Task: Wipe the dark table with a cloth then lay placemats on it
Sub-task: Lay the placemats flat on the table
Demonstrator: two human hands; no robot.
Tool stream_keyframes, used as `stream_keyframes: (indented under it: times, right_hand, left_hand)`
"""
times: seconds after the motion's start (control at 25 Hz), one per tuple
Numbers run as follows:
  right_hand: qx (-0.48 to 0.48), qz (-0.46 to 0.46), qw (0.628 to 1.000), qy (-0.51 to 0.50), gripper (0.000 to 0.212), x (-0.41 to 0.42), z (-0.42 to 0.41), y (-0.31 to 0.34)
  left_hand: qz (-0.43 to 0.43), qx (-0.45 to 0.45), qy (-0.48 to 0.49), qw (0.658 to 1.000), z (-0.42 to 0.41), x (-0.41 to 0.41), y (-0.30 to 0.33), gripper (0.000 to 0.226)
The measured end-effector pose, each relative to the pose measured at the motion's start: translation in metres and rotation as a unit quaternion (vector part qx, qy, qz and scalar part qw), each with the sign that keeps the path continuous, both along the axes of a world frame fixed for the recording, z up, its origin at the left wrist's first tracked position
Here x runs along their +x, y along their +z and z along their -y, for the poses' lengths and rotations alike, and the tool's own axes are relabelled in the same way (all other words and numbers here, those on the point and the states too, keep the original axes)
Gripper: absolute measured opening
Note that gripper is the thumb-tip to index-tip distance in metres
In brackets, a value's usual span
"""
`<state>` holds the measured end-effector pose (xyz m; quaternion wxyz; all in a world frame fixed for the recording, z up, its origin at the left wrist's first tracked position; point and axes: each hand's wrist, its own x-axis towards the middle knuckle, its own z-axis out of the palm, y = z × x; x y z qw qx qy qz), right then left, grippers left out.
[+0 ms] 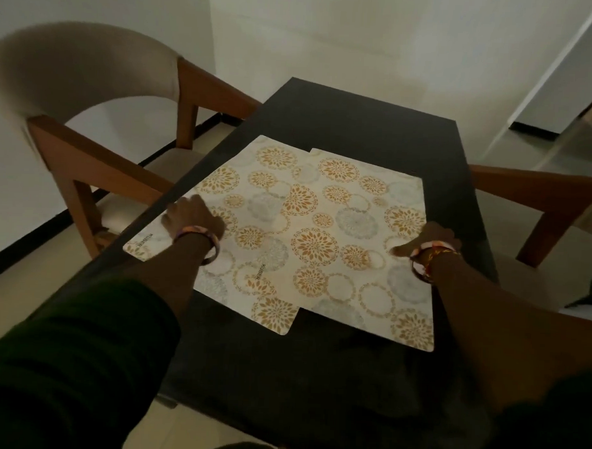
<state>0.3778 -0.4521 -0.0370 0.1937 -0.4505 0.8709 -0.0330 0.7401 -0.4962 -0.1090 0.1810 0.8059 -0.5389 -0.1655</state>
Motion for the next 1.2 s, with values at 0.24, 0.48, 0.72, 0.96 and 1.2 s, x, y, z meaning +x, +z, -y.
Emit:
stream_keyframes:
  times: [0.24,0.48,0.72,0.96,1.2]
  right_hand:
    - [0.131,-0.019,0.962,0.237,0.098,0.002,-0.011,-0.024]
    - [0.102,-0.012,0.974,0.2,0.112,-0.08,-0.003,-0.024]
    - [0.039,-0.022,0.968,0.248,0.082,-0.122,0.003,-0.039]
    - [0.075,0.01,0.961,0.266,0.096,-0.148,0.008,-0.042]
    - [0.088,0.011,0.962,0.257,0.081,-0.154,0.014,-0.041]
  left_hand:
    - [0.052,-0.004,-0.245,0.968,-0.025,-0.139,0.021,0.045]
    - [0.159,0.107,-0.384,0.903,-0.047,-0.262,0.017,0.074]
    - [0.186,0.205,-0.369,0.887,-0.025,-0.332,0.02,0.087]
    - [0.178,0.219,-0.369,0.886,-0.006,-0.352,0.024,0.085]
    - [0.158,0.218,-0.376,0.887,0.009,-0.362,0.026,0.085]
